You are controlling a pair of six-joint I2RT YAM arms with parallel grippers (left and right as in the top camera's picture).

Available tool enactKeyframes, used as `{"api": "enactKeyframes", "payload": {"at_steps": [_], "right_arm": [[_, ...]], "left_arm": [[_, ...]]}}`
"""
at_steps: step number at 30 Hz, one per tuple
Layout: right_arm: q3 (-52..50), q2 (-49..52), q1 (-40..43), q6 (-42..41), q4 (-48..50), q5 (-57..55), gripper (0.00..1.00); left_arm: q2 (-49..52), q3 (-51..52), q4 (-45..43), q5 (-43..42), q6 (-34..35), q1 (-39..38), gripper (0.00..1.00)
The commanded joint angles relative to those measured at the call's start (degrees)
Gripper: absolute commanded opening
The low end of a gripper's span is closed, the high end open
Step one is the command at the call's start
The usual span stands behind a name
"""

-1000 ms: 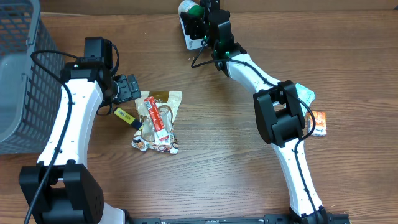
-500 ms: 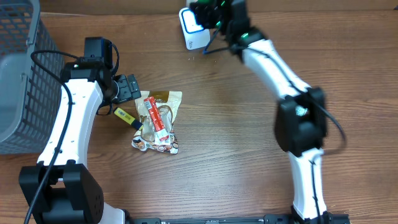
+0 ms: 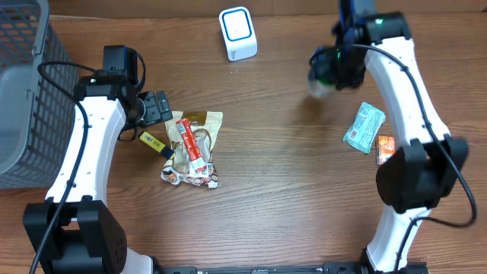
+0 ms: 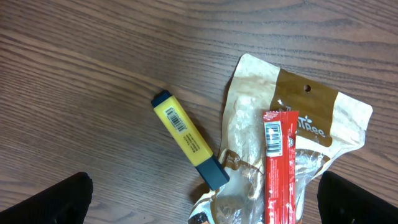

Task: Scan the item barcode
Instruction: 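Move the jar right and set it down beside the wipe pack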

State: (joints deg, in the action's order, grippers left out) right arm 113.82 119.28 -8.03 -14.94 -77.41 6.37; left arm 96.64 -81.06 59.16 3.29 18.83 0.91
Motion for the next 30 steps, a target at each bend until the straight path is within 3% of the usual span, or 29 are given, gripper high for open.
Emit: {"api": "enactKeyframes", "payload": {"at_steps": [1,8,21,24,25,26,30], "right_arm": [[-7.0,0.6,0.4,0.0,1.8,-1.0,0.12],[-17.2,0.6,0.7,0.0,9.0,-9.7,0.12],[-19.5,0.6,2.5,0.0,7.6,-21.2,0.2],[-19.5,0.6,4.2,0.0,5.6,-21.4,0.3],[-19.5,0.6,4.8,0.0,5.0,-21.4,0.37],[-19.5,0.6,6.0,0.0,4.5,-21.1,0.54],[-18.8,0.5,8.7,0.0,4.0,-19.1,0.84]], "left_arm": [[-0.7,-0.6,0.0,0.3,-1.3,0.2,1.0],[-0.7,-0.6,0.0,0.3,-1.3,0.2,1.0],[-0.7,-0.6,0.0,0.3,-1.3,0.2,1.0],[-0.7,-0.6,0.0,0.3,-1.3,0.2,1.0],[-0.7,-0.6,0.0,0.3,-1.3,0.2,1.0],[-0.7,-0.6,0.0,0.3,-1.3,0.2,1.0],[-0.7,-0.6,0.0,0.3,-1.3,0.2,1.0]]}}
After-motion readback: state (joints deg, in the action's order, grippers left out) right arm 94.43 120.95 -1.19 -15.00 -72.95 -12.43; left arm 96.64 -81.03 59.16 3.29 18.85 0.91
